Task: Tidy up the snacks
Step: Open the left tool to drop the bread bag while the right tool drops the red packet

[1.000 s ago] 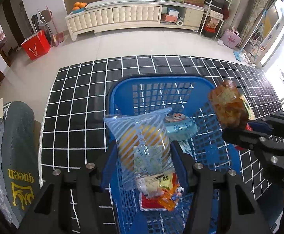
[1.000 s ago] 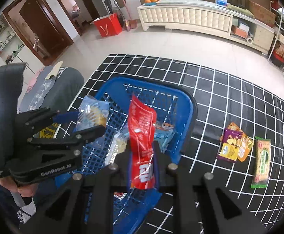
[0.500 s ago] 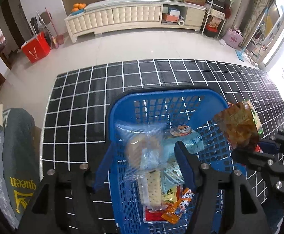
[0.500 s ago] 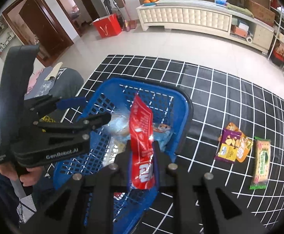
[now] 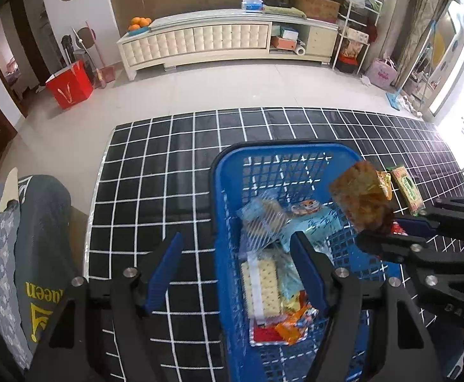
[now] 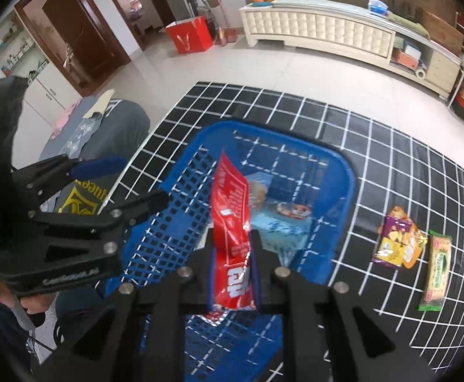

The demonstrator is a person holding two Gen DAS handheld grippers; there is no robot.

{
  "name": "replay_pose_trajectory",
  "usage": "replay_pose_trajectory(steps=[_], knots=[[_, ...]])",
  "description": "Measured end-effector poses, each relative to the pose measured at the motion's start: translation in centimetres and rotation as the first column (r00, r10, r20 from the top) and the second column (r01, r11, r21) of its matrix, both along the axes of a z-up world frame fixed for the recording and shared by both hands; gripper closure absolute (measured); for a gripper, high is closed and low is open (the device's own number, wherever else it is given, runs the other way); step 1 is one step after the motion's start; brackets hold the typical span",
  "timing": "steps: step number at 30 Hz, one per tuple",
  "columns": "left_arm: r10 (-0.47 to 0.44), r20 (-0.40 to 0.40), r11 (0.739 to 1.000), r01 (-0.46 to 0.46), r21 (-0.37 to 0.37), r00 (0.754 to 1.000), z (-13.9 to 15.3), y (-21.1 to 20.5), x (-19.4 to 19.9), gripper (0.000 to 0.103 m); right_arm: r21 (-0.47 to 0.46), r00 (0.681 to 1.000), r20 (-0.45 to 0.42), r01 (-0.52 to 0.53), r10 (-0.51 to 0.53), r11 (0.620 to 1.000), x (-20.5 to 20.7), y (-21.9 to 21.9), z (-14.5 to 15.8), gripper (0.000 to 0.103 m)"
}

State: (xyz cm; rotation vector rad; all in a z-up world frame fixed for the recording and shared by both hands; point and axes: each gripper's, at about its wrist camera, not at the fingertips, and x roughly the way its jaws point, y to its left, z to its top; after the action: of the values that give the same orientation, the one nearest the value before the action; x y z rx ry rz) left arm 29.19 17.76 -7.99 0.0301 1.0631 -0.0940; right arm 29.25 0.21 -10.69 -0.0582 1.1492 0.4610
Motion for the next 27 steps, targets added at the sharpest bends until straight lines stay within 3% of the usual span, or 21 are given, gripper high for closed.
replay_pose_trajectory(steps=[15, 18, 20, 21, 22, 27], knots=[[0.075, -0.027, 0.997, -0.076, -0.034, 0.997, -1.7, 5.3, -3.6, 0.035, -0.09, 0.995, -0.093, -0.026, 0.018, 0.996, 0.7, 4.6, -5.8, 0.081], [0.084, -0.03, 0.996, -0.085, -0.031, 0.996, -2.0, 5.8, -4.0, 0.035, -0.086, 0.994, -0.11, -0.031, 0.021, 0.996, 0.8, 4.7, -6.4, 0.07], [0.086, -0.03, 0.996, -0.087, -0.031, 0.996, -2.1, 5.9, -4.5, 0.035, -0.097, 0.995, -0.096, -0.023, 0.013, 0.995, 0.5, 4.7, -6.3, 0.053], [0.085, -0.028, 0.996, -0.086, -0.033, 0.996, -2.0, 5.9, -4.7, 0.035, -0.096, 0.996, -0.089, -0.02, 0.012, 0.995, 0.3, 4.7, -6.1, 0.037], [0.086, -0.026, 0.996, -0.087, -0.033, 0.996, -1.9, 5.9, -4.9, 0.035, -0.086, 0.997, -0.078, -0.019, 0.012, 0.996, 0.1, 4.5, -5.7, 0.028], [0.081, -0.011, 0.997, -0.081, -0.019, 0.997, -0.9, 5.3, -5.5, 0.035, -0.08, 1.0, -0.019, -0.022, 0.02, 0.997, -1.5, 3.3, -3.1, 0.027]])
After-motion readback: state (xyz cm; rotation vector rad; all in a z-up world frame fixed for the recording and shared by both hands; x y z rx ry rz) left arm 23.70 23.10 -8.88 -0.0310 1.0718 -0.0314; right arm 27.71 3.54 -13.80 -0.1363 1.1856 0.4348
